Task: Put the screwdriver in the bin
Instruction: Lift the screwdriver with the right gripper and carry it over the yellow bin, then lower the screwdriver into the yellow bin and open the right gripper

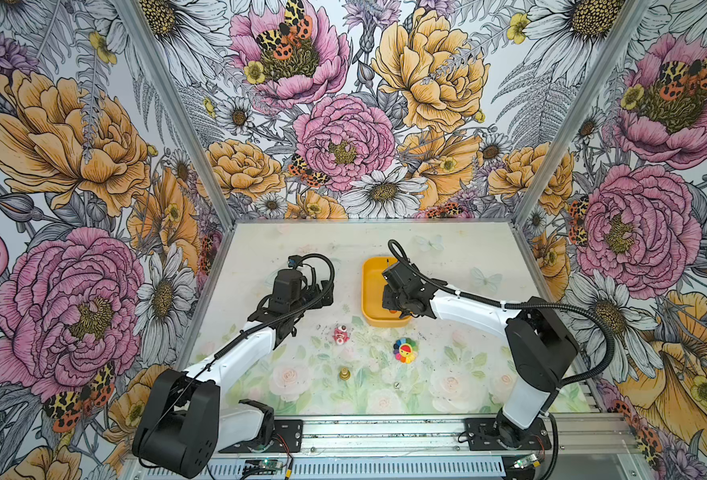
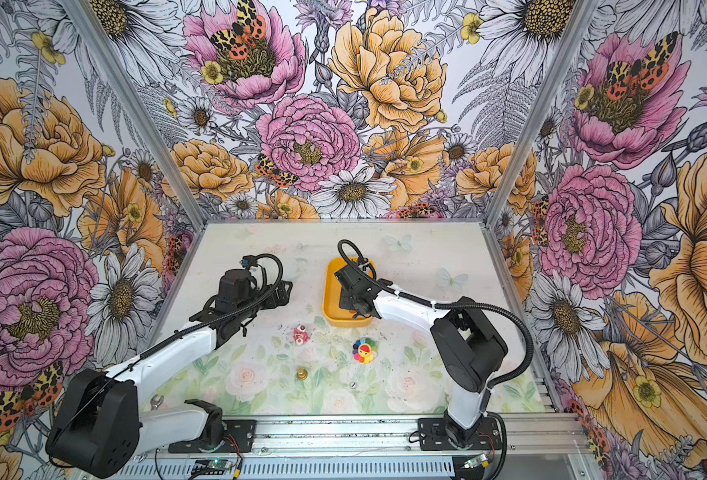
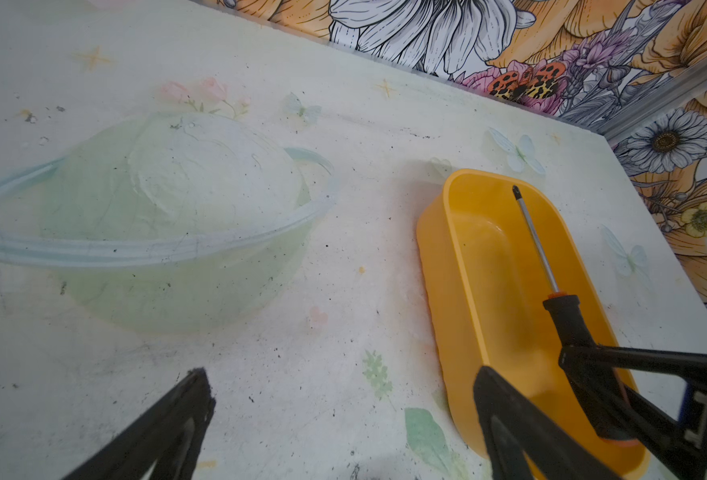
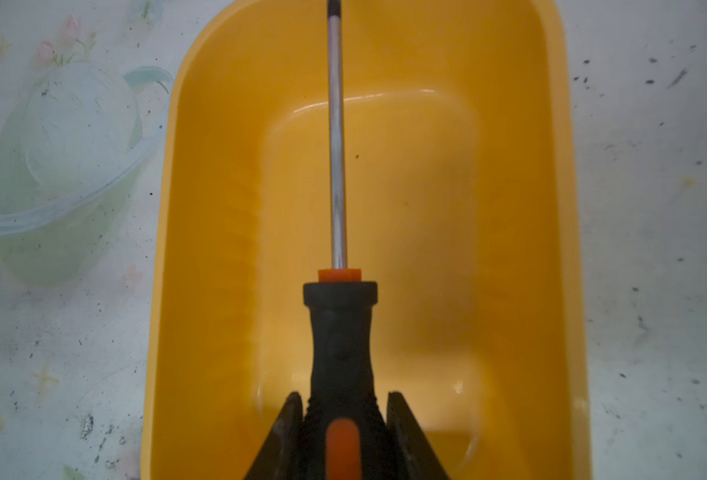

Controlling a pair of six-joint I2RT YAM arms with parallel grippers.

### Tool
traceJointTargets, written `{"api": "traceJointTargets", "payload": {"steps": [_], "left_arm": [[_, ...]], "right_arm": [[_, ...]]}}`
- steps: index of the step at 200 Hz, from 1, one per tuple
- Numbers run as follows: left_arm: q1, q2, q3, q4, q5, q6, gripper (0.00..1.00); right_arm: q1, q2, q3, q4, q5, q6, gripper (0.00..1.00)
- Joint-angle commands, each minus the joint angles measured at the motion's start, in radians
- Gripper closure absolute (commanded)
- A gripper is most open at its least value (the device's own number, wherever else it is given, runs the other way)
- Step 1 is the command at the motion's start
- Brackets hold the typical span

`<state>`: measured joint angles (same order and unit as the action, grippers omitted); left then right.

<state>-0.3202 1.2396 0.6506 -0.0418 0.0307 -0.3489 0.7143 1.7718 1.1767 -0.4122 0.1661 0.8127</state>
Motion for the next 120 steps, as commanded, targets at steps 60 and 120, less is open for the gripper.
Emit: {"api": "traceJointTargets", "payload": {"steps": [60,120], "left_arm": [[0.001,0.023,-0.001,0.002,-0.011,0.020,0.01],[0.001,0.029,0.007,-0.003,-0.010,0.029,0.01]], "right_arm": [[0.004,0.086,0.073,-0.003,-0.022,0.006,1.00],[-0.005,0.136,0.096,-0.008,-0.038,0.006,1.00]]}}
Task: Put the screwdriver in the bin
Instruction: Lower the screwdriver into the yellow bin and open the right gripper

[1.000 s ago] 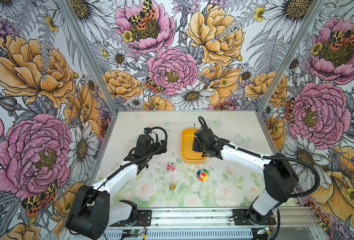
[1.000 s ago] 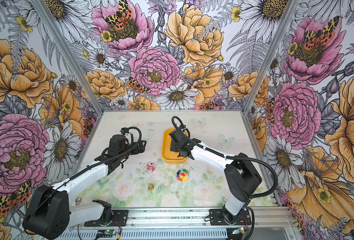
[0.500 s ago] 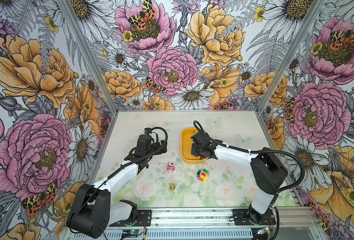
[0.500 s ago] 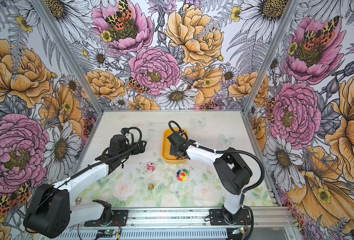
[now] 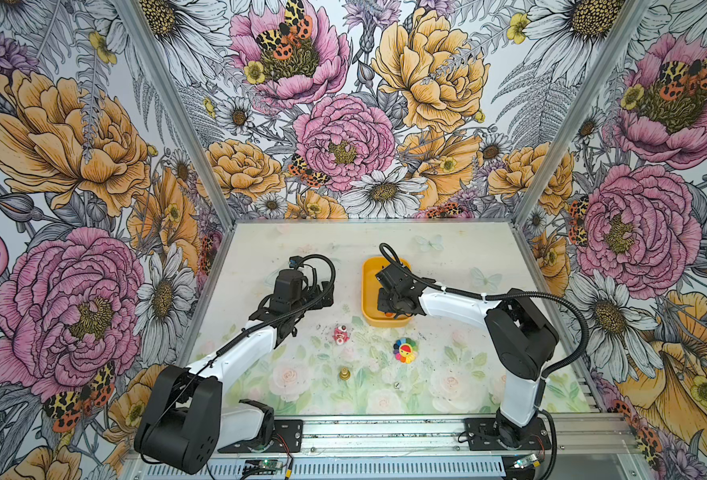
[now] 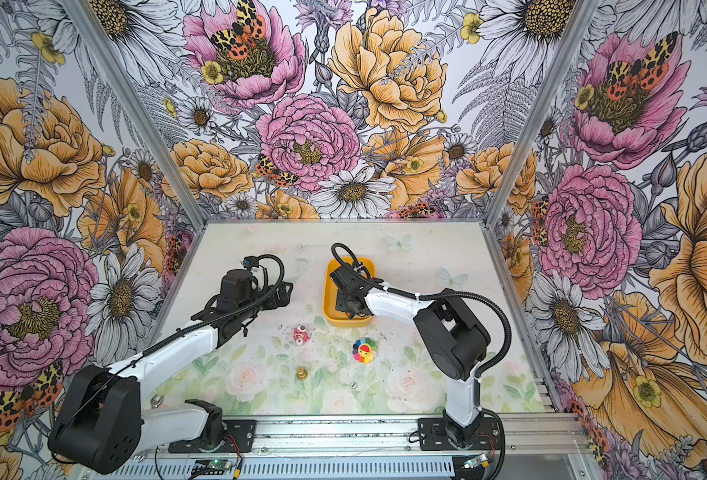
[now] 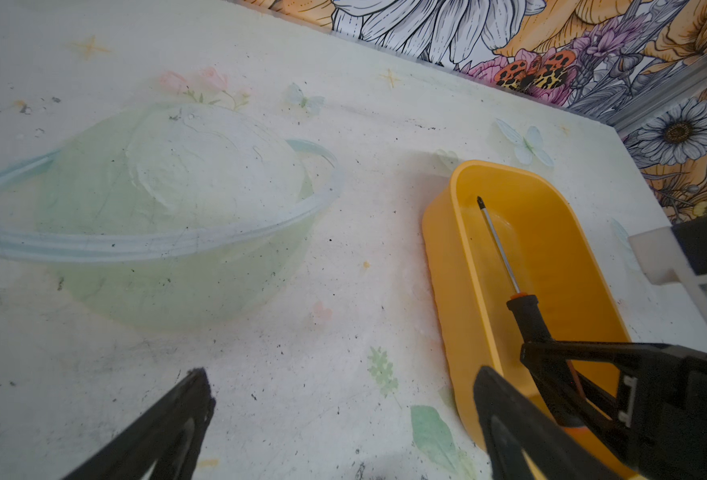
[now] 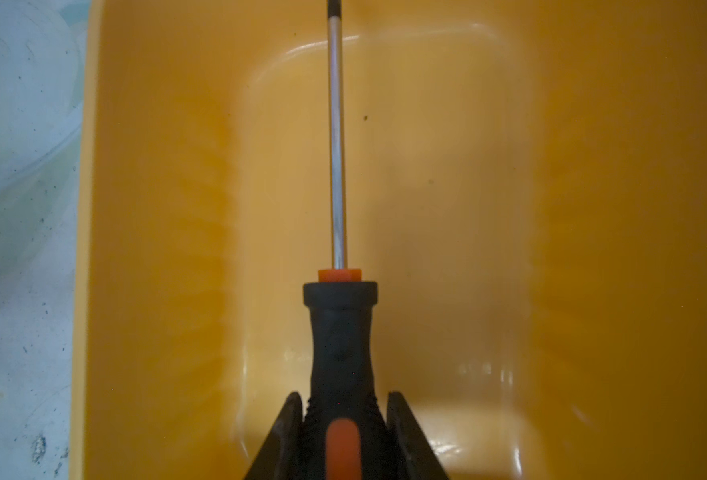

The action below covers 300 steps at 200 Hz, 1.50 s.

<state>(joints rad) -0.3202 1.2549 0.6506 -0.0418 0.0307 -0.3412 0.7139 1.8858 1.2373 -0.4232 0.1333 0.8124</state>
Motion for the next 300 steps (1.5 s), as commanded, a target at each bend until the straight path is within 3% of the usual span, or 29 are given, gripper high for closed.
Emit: {"api": "traceJointTargets", "payload": {"steps": [1,171,210,233,300], "left_arm": [[0.001,0.014,0.007,-0.003,-0.010,0.023,0.01],[0.001,0.055,0.020,-0.001,-0.001,0.028,0.01],[0.001,0.055,0.018,-0.001,-0.003,0.027,0.01],[0.002,0.057,0.017,-0.001,-0.002,0.029,0.01],[0.003,0.060,0.016,-0.009,0.004,0.031,0.01]], "right_arm": [[-0.005,0.022,0.036,0.001,-0.006,0.006,1.00],[-0.025,0.093,0.067,-0.016,-0.041,0.003,1.00],[-0.027,0.104,0.072,-0.016,-0.047,0.001,0.80],[-0.028,0.106,0.074,-0.016,-0.049,-0.002,0.63],[-0.030,0.095,0.078,-0.028,-0.060,-0.018,0.45]]}}
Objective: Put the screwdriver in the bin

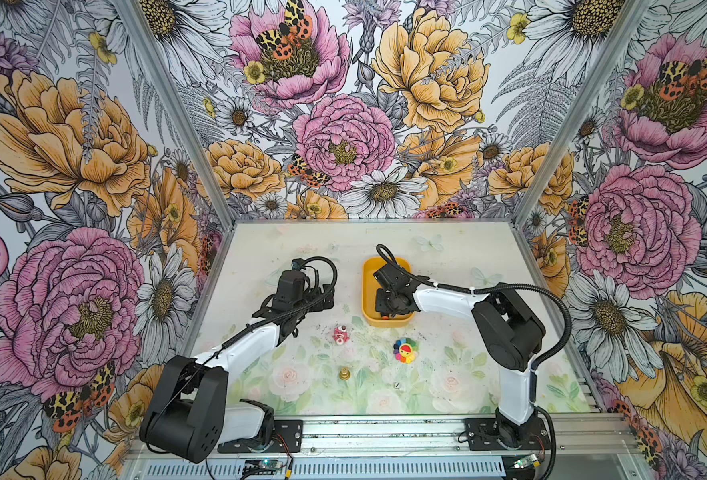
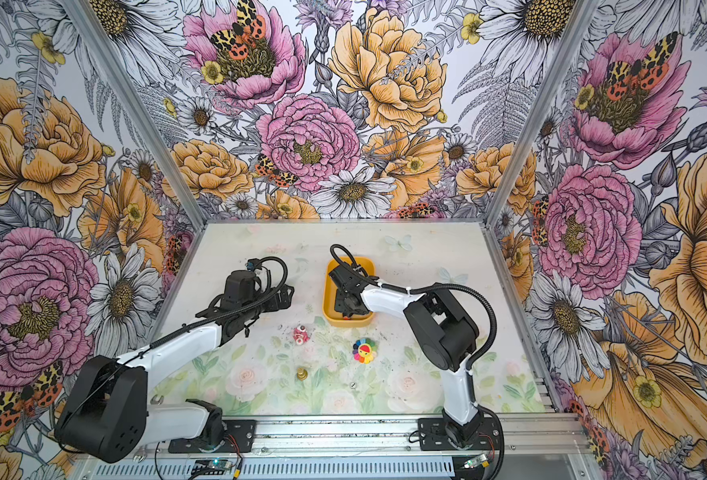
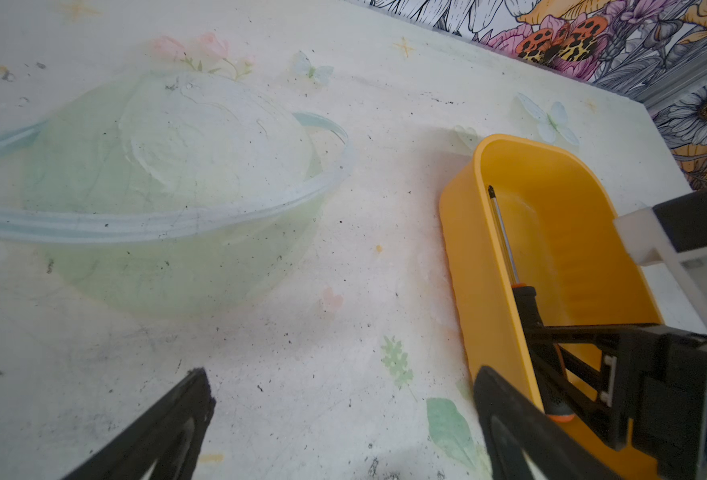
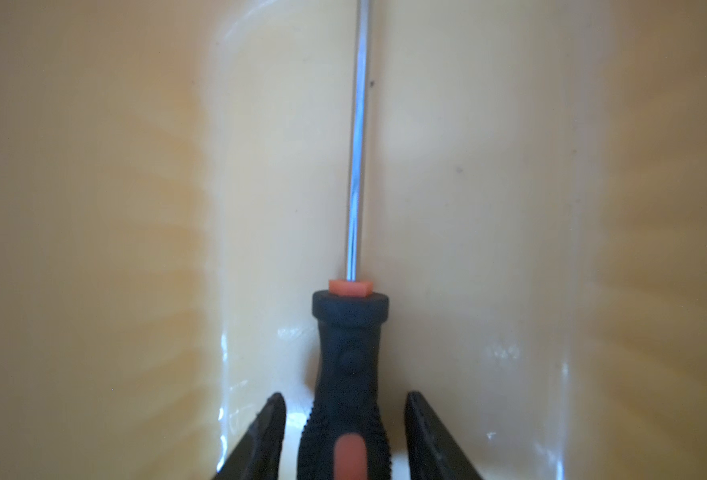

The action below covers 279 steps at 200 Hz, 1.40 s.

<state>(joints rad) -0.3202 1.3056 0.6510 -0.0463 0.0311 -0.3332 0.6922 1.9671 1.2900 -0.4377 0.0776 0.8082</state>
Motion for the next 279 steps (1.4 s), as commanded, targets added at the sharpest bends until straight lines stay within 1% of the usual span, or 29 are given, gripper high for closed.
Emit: {"api": "traceJointTargets", "payload": {"steps": [1,29,62,80,122,145,165,186,199,218,237,247,265,279], "left_arm": [[0.002,0.009,0.017,-0.005,0.003,0.023,0.01],[0.003,0.005,0.016,-0.009,0.004,0.026,0.01],[0.003,-0.005,0.016,-0.017,0.007,0.027,0.01],[0.003,-0.018,0.016,-0.028,0.003,0.028,0.01],[0.003,-0.066,0.017,-0.059,-0.014,0.038,0.01],[0.005,-0.092,0.019,-0.075,-0.018,0.040,0.01],[0.007,-0.110,0.019,-0.088,-0.021,0.046,0.01],[0.009,-0.129,0.018,-0.103,-0.035,0.053,0.01],[0.013,-0.141,0.014,-0.112,-0.042,0.057,0.01],[0.022,-0.158,0.006,-0.113,-0.046,0.062,0.01],[0.032,-0.175,-0.006,-0.100,-0.076,0.065,0.01],[0.035,-0.187,-0.008,-0.097,-0.099,0.074,0.01],[0.038,-0.211,-0.019,-0.076,-0.141,0.110,0.01],[0.040,-0.240,-0.036,-0.044,-0.163,0.155,0.01]], "right_arm": [[-0.008,0.014,0.025,-0.013,-0.004,-0.015,0.45],[-0.008,-0.002,0.032,-0.030,0.006,-0.028,0.36],[-0.011,-0.034,0.042,-0.062,0.014,-0.058,0.34],[-0.015,-0.066,0.055,-0.084,0.002,-0.096,0.34],[-0.030,-0.193,0.070,-0.133,-0.049,-0.226,0.32],[-0.069,-0.276,0.049,-0.147,-0.120,-0.297,0.32],[-0.125,-0.367,-0.005,-0.142,-0.174,-0.376,0.32],[-0.169,-0.439,-0.067,-0.141,-0.151,-0.488,0.32],[-0.199,-0.482,-0.113,-0.134,-0.104,-0.573,0.32],[-0.244,-0.528,-0.182,-0.096,-0.027,-0.673,0.32],[-0.305,-0.556,-0.245,-0.043,0.025,-0.708,0.32],[-0.355,-0.571,-0.288,0.021,0.026,-0.701,0.32],[-0.443,-0.597,-0.392,0.178,-0.014,-0.687,0.32],[-0.485,-0.618,-0.477,0.304,0.013,-0.702,0.32]]}}
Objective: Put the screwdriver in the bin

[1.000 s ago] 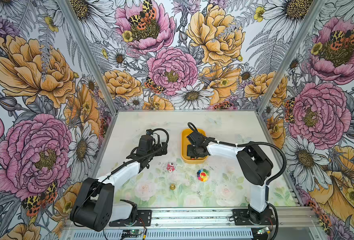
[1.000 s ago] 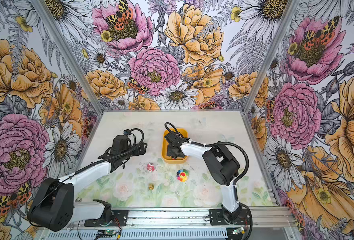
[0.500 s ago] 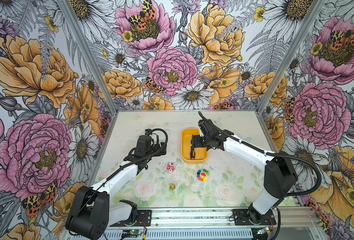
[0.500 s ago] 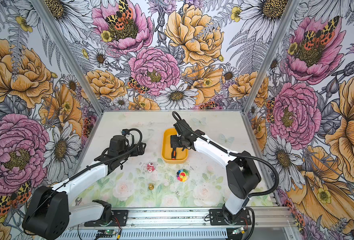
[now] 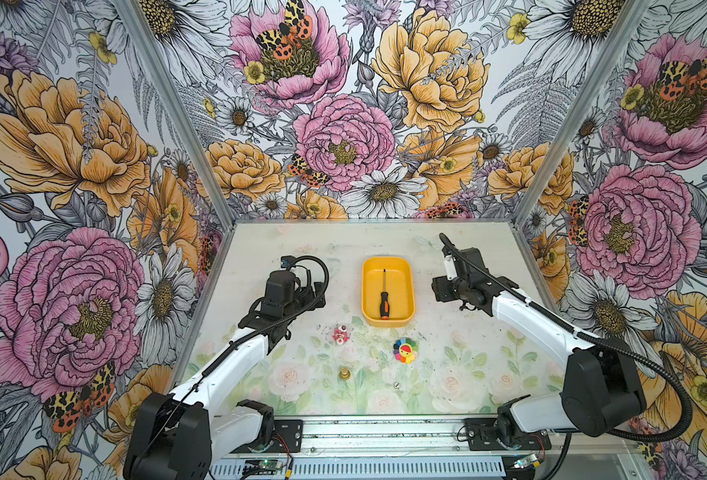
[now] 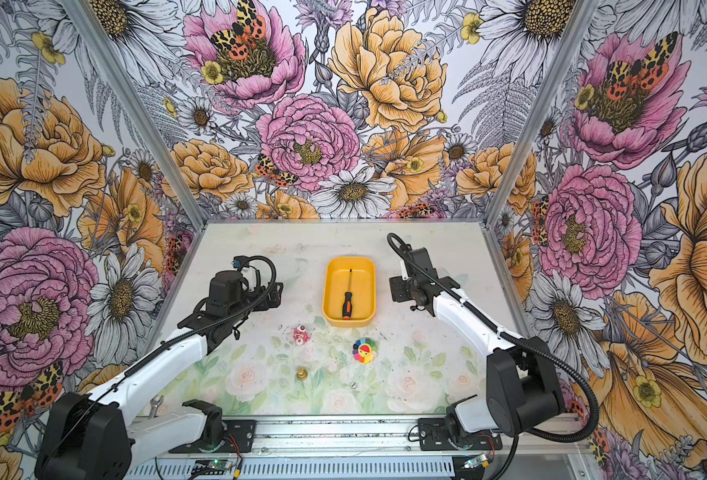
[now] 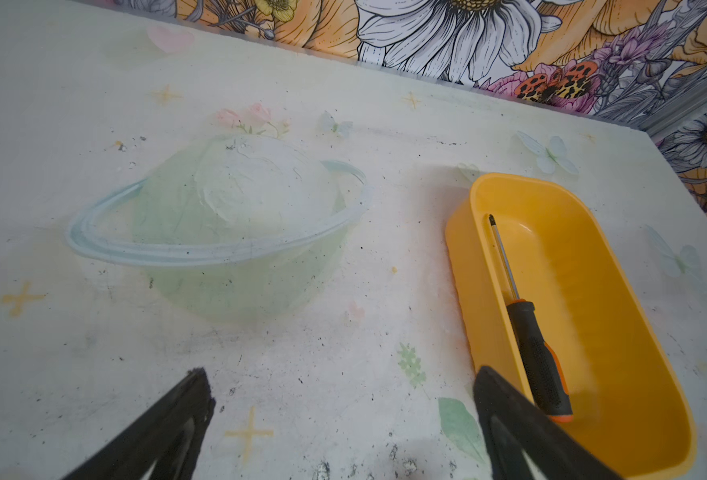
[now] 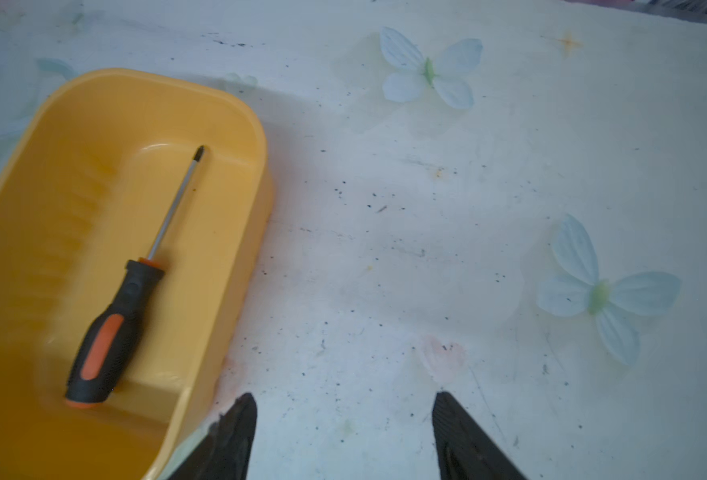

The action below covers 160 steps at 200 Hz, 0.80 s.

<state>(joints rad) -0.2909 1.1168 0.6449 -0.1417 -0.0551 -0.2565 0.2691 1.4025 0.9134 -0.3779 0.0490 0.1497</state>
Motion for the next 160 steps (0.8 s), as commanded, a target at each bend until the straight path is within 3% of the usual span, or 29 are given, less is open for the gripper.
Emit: {"api": "traceJointTargets", "payload": {"steps": [1,51,105,128,160], "left_arm": [[0.010,-0.055,-0.031,0.055,-0.078,0.081,0.01],[0.057,-0.169,-0.092,0.135,-0.146,0.151,0.01],[0.131,-0.267,-0.206,0.294,-0.146,0.245,0.01],[0.152,-0.300,-0.256,0.373,-0.215,0.256,0.01],[0.209,-0.294,-0.304,0.476,-0.163,0.257,0.01]], "right_arm": [[-0.064,-0.055,-0.106,0.254,0.045,-0.046,0.32],[-0.181,-0.104,-0.360,0.690,0.042,-0.114,0.31],[-0.231,-0.018,-0.427,0.929,0.022,-0.147,0.31],[-0.254,0.048,-0.434,1.007,-0.018,-0.135,0.32],[-0.300,0.109,-0.480,1.144,-0.031,-0.081,0.32]]}}
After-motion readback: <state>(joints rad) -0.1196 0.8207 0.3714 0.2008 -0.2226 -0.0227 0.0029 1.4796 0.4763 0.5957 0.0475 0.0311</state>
